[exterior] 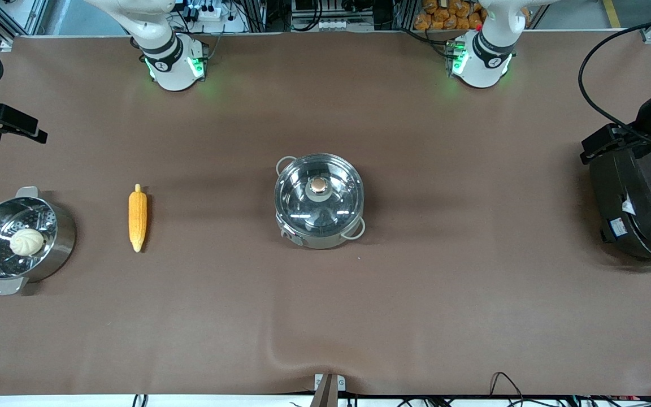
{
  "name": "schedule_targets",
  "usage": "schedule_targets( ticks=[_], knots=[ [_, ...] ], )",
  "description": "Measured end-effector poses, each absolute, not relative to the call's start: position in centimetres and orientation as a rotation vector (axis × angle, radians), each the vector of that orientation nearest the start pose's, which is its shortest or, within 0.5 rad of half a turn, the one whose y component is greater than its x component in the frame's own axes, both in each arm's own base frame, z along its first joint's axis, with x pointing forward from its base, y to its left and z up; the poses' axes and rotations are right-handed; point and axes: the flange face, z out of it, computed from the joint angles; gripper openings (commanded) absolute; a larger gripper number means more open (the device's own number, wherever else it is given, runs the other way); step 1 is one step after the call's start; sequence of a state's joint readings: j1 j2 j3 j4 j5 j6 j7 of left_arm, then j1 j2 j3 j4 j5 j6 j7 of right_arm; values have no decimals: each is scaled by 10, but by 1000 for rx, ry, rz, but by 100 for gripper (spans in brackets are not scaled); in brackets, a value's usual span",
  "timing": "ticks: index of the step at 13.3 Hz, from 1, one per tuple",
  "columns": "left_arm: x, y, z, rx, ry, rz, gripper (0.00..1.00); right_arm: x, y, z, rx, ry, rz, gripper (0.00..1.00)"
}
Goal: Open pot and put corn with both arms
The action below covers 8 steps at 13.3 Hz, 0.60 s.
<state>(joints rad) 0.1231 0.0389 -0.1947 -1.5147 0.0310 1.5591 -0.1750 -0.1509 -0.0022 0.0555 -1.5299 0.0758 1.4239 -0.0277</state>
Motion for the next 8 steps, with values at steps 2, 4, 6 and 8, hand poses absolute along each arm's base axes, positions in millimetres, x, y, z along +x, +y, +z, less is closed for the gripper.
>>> schedule_targets(
  ticks=[2,4,6,8],
  knots=[
    [565,-35,629,-3115,-162,-14,100,535,-42,636,-3055,92,148,100],
    [565,-35,628,-3115,-162,-13,100,535,-42,637,-3056,93,145,100],
    [566,-36,626,-3115,-159,-3,100,535,-43,637,-3056,93,146,100],
    [570,-42,616,-3117,-138,25,100,535,-44,637,-3055,96,146,100]
  ],
)
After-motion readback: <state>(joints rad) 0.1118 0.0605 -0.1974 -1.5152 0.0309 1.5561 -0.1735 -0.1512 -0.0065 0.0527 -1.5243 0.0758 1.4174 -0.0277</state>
